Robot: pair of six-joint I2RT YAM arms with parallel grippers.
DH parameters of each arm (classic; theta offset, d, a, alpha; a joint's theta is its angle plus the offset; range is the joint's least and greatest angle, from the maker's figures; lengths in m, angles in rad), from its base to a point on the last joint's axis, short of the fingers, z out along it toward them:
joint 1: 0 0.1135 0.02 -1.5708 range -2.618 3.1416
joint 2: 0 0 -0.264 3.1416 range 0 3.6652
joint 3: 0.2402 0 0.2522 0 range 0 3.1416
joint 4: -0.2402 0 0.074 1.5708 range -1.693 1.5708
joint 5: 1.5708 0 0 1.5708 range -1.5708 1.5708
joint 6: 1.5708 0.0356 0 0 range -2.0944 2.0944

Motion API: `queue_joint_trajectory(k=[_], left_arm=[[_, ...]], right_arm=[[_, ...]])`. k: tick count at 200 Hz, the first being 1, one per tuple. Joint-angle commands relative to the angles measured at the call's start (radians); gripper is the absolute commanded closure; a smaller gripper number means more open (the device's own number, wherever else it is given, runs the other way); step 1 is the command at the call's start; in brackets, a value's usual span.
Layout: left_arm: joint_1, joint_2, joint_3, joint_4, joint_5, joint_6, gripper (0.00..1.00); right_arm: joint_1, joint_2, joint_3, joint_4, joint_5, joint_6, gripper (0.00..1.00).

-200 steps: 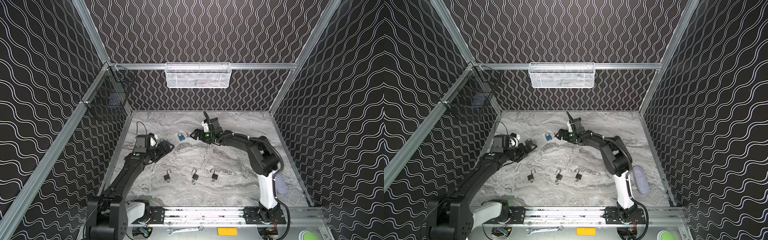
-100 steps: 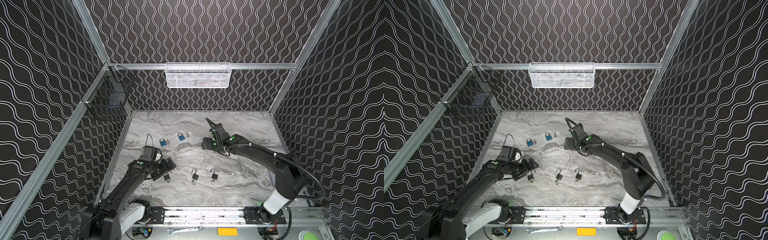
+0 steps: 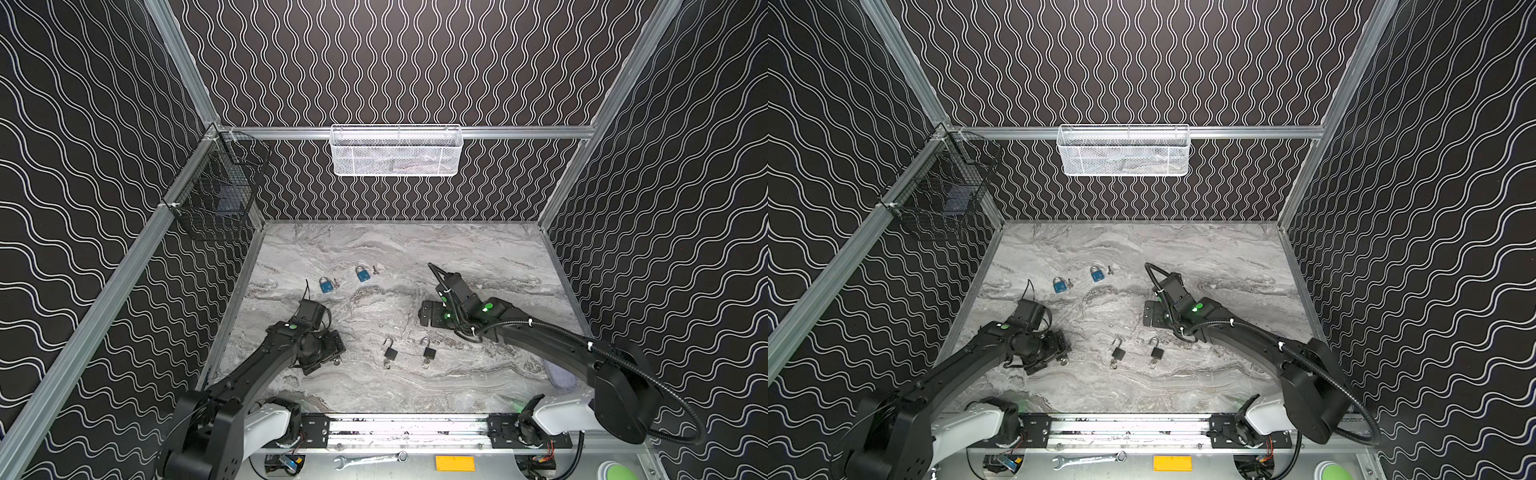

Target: Lock with the key

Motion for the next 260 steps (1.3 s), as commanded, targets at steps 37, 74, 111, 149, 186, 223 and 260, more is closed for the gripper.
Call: queue_joint_trajectory(k=[37,74,111,149,186,223,260], left_arm=[[-0.001,0.095,0.045,0.056,-0.04,0.033,0.3],[-0.004,0.129,0.056,0.039,-0.059,0.047,0.31],[-0.012,0.152,0.055,0.029,-0.083,0.049,0.4],[-0.052,0.212,0.066,0.044,-0.098,0.033,0.44],[-0.082,0.249,0.077,0.05,-0.118,0.015,0.48],[-0.097,0.293,0.089,0.064,-0.118,0.014,0.59],[-0.102,0.321,0.09,0.091,-0.113,0.018,0.71]], right_arm=[[0.014,-0.053,-0.049,0.091,-0.044,-0.007,0.01],[0.019,-0.058,-0.047,0.108,-0.056,-0.012,0.01],[0.019,-0.068,-0.038,0.122,-0.066,-0.017,0.01],[0.018,-0.107,-0.068,0.169,-0.113,-0.028,0.01],[0.018,-0.134,-0.086,0.183,-0.126,-0.042,0.01],[0.018,-0.145,-0.103,0.213,-0.16,-0.058,0.02],[0.02,-0.154,-0.131,0.273,-0.234,-0.088,0.01]])
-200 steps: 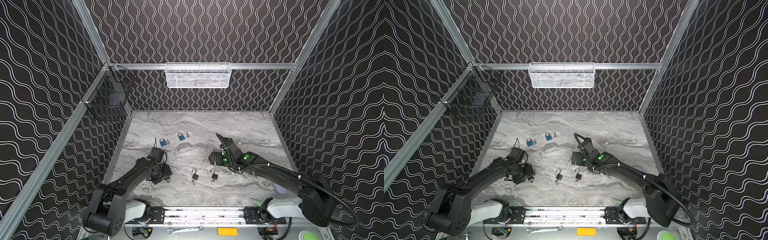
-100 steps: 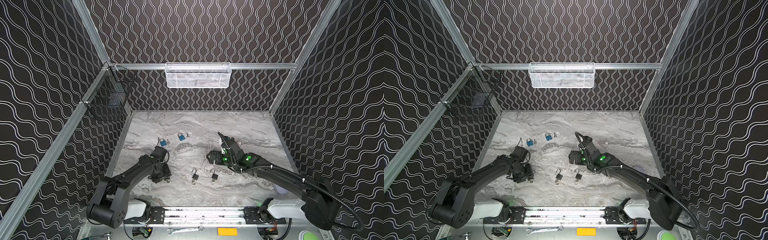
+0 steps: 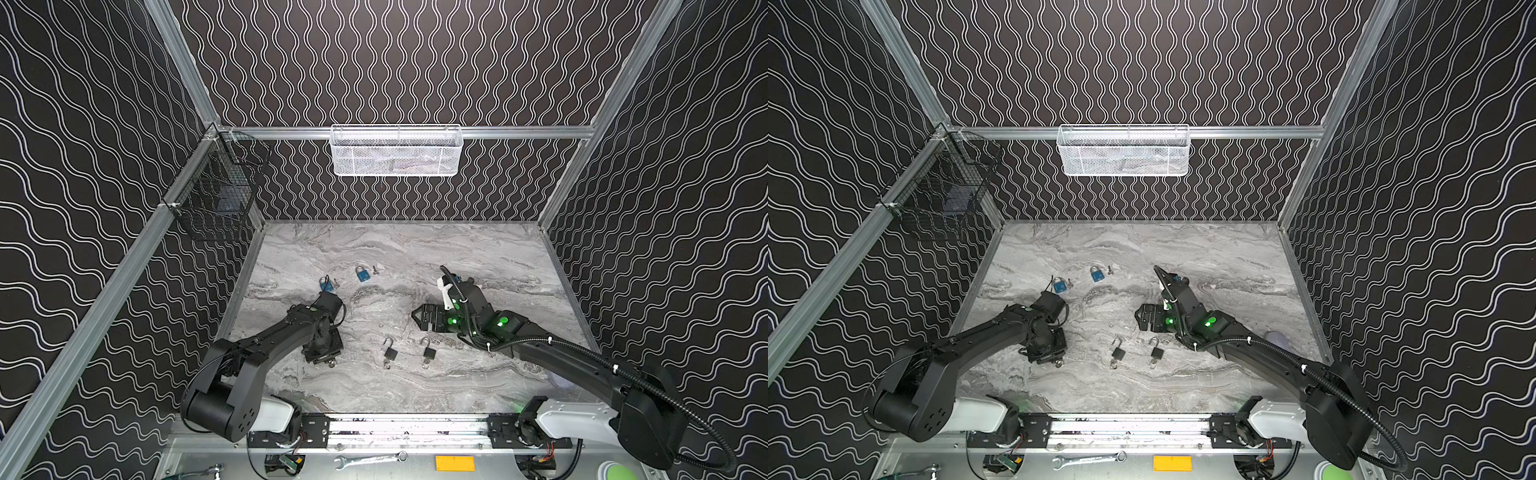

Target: Lock with the key

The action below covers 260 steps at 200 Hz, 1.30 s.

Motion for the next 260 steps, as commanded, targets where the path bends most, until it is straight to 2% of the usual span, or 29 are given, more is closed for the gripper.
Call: queue_joint_trajectory(k=[1,28,47,109,136,184,235,260], left_arm=[[-0.002,0.054,-0.029,0.152,0.063,0.004,0.71],[-0.002,0.066,-0.014,0.185,0.1,0.011,0.79],[-0.004,0.041,-0.001,0.219,0.138,0.012,0.81],[-0.01,-0.044,0.108,0.256,0.244,-0.014,0.85],[-0.047,-0.053,0.187,0.271,0.263,-0.049,0.85],[-0.107,0.001,0.297,0.351,0.338,-0.143,0.86],[-0.185,0.042,0.355,0.424,0.354,-0.25,0.9],[-0.228,0.02,0.368,0.437,0.321,-0.284,0.91]], right_arm=[[0.002,-0.007,-0.016,0.078,-0.071,-0.033,0.01],[0.002,-0.013,-0.05,0.154,-0.171,-0.053,0.01],[0.002,-0.027,-0.089,0.223,-0.216,-0.049,0.01],[0.004,-0.049,-0.215,0.419,-0.265,0.035,0.01],[0.013,-0.052,-0.29,0.542,-0.275,0.085,0.01],[0.04,-0.011,-0.342,0.692,-0.186,0.132,0.11],[0.113,0.072,-0.349,0.89,-0.002,0.13,0.25],[0.143,0.111,-0.358,0.991,0.074,0.116,0.33]])
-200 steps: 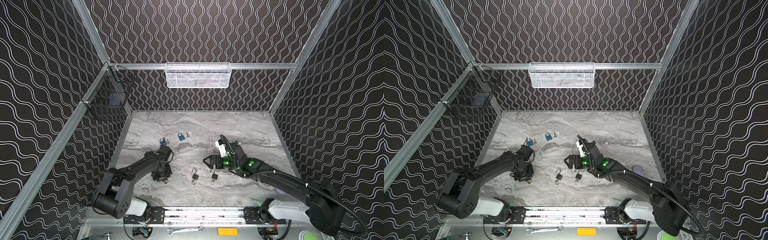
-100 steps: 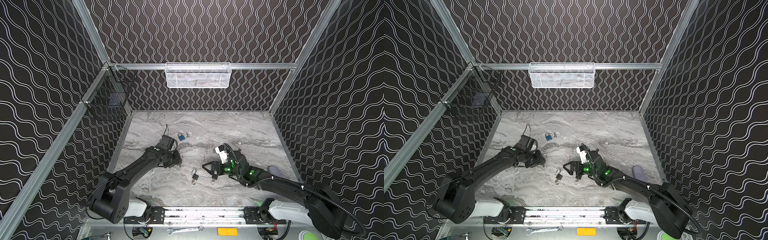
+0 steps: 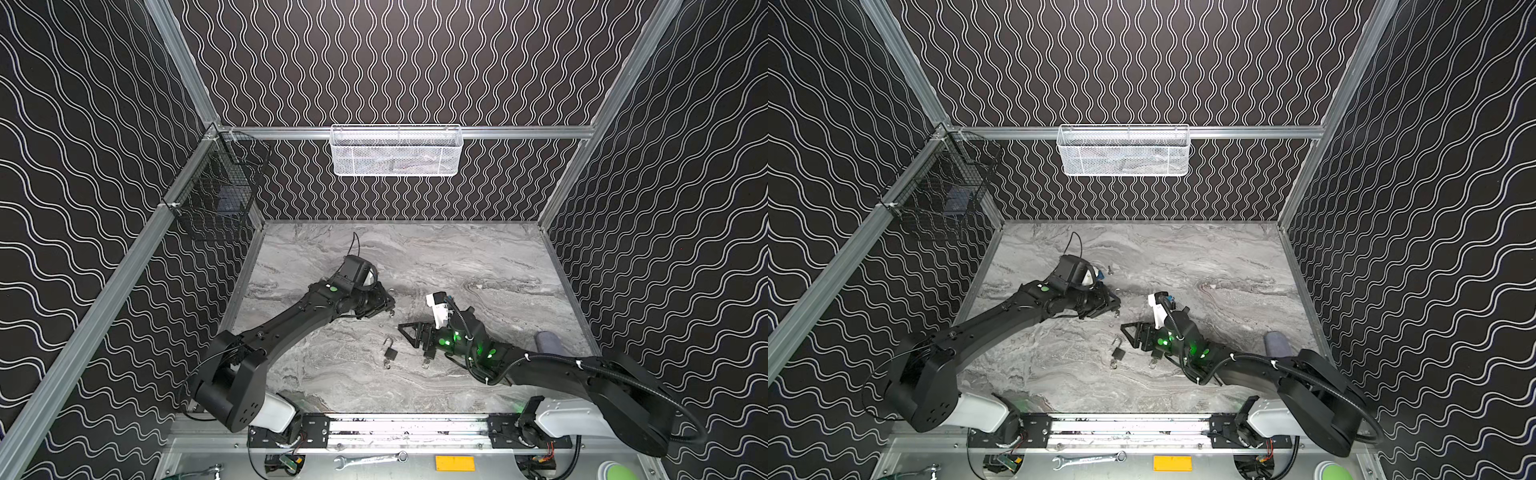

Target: Lock with the key

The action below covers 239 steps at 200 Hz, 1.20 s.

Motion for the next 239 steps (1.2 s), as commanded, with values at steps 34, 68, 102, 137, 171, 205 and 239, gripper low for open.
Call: queue_joint_trajectory(k=[34,68,102,137,171,205,239], left_arm=[[-0.049,-0.025,0.048,0.051,-0.013,-0.072,0.92],[-0.05,-0.033,0.036,0.058,-0.015,-0.081,0.93],[-0.051,-0.034,0.04,0.059,-0.01,-0.084,0.93],[-0.05,-0.029,0.038,0.065,0.001,-0.085,0.94],[-0.05,-0.035,0.026,0.075,0.0,-0.088,0.94],[-0.05,-0.03,0.031,0.083,0.008,-0.086,0.94],[-0.051,-0.024,0.028,0.089,0.012,-0.088,0.94]], right_arm=[[0.038,0.071,0.025,0.206,0.15,-0.032,0.38],[0.047,0.065,0.044,0.201,0.194,-0.063,0.43],[0.047,0.045,0.048,0.175,0.237,-0.076,0.43],[0.046,0.05,0.048,0.194,0.279,-0.096,0.45],[0.045,0.079,0.079,0.19,0.281,-0.116,0.47],[0.045,0.103,0.102,0.184,0.28,-0.122,0.51],[0.046,0.104,0.096,0.198,0.286,-0.12,0.55]])
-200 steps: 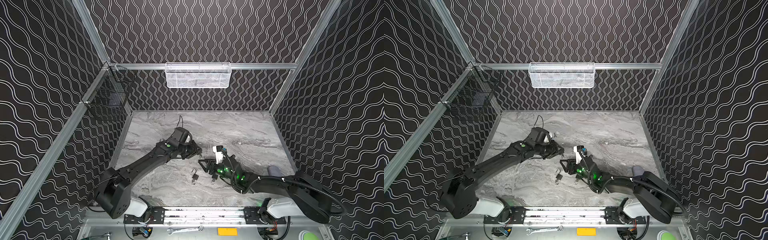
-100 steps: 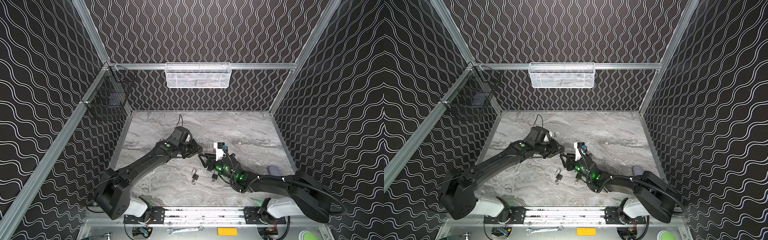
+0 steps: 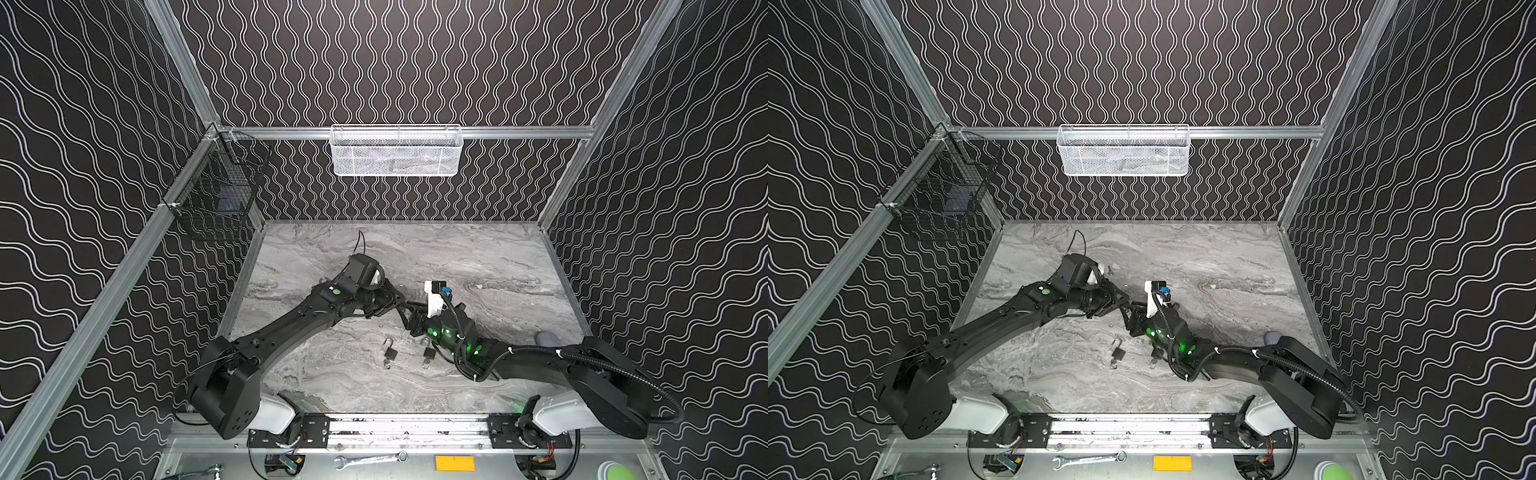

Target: Lock with the key

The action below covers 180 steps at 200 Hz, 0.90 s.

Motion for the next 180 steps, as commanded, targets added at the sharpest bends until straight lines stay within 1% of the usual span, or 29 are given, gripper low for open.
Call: queue_joint_trajectory(k=[1,51,135,180], left_arm=[[0.0,0.007,0.003,0.051,0.01,0.003,0.94],[0.0,0.007,-0.001,0.058,0.017,0.001,0.94],[0.0,0.013,-0.003,0.067,0.026,-0.001,0.95],[0.0,0.018,-0.004,0.074,0.037,-0.005,0.95]], right_arm=[[0.001,0.0,0.004,0.052,0.016,-0.007,0.56],[0.001,0.024,0.021,0.066,0.005,-0.012,0.63],[0.0,0.025,0.025,0.076,0.005,-0.02,0.7],[0.0,0.026,0.028,0.069,0.002,-0.023,0.81]])
